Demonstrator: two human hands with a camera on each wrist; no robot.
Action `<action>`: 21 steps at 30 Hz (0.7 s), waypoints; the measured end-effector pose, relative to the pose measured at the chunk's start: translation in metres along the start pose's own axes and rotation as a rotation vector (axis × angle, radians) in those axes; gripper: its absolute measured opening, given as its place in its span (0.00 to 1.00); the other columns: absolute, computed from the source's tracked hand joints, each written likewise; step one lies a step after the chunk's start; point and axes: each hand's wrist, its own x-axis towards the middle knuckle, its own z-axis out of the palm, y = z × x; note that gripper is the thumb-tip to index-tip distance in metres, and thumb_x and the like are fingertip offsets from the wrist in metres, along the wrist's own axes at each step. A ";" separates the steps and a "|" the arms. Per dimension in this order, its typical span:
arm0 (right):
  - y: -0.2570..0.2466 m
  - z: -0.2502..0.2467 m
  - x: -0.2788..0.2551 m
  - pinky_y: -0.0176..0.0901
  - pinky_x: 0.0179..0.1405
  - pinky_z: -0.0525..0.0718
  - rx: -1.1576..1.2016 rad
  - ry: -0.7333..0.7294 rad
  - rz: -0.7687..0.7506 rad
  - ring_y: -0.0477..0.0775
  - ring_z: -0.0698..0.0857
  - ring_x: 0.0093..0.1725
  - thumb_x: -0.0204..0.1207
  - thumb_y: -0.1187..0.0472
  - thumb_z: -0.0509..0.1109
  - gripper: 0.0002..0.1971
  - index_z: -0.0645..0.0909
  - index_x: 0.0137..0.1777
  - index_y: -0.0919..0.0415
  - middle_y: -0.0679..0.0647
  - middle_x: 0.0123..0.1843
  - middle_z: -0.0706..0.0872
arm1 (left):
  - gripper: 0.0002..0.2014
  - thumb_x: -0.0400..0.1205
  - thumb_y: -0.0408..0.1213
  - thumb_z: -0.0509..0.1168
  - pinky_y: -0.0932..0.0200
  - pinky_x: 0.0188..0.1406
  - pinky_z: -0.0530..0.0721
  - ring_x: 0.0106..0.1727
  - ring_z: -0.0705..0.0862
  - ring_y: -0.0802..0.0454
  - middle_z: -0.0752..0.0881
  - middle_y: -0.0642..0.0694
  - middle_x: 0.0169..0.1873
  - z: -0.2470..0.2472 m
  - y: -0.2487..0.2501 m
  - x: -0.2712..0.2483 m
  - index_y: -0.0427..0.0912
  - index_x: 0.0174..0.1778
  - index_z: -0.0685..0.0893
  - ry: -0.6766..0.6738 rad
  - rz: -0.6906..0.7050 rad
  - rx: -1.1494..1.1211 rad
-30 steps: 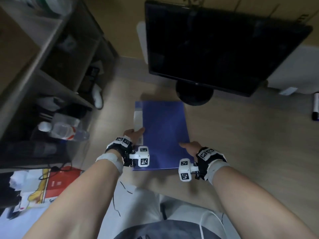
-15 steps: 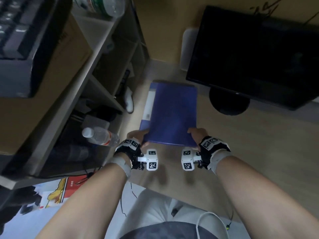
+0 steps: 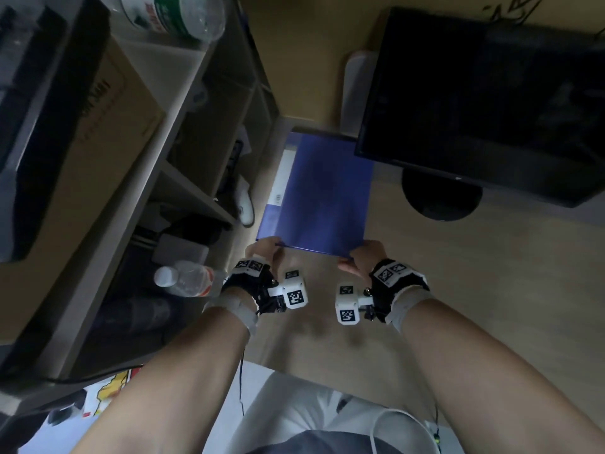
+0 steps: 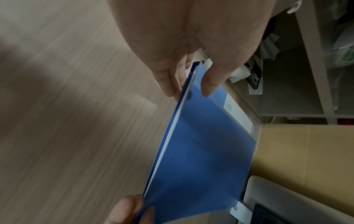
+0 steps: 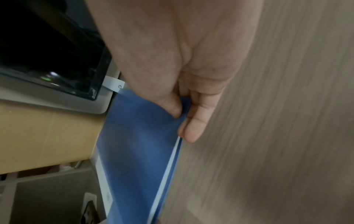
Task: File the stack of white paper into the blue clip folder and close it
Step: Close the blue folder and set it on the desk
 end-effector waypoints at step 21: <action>-0.015 0.023 -0.013 0.60 0.56 0.87 0.220 -0.049 0.045 0.54 0.74 0.32 0.81 0.83 0.54 0.21 0.71 0.73 0.78 0.64 0.42 0.79 | 0.07 0.85 0.28 0.57 0.60 0.21 0.86 0.23 0.90 0.53 0.89 0.34 0.37 -0.017 -0.007 0.008 0.29 0.52 0.79 -0.069 0.024 0.020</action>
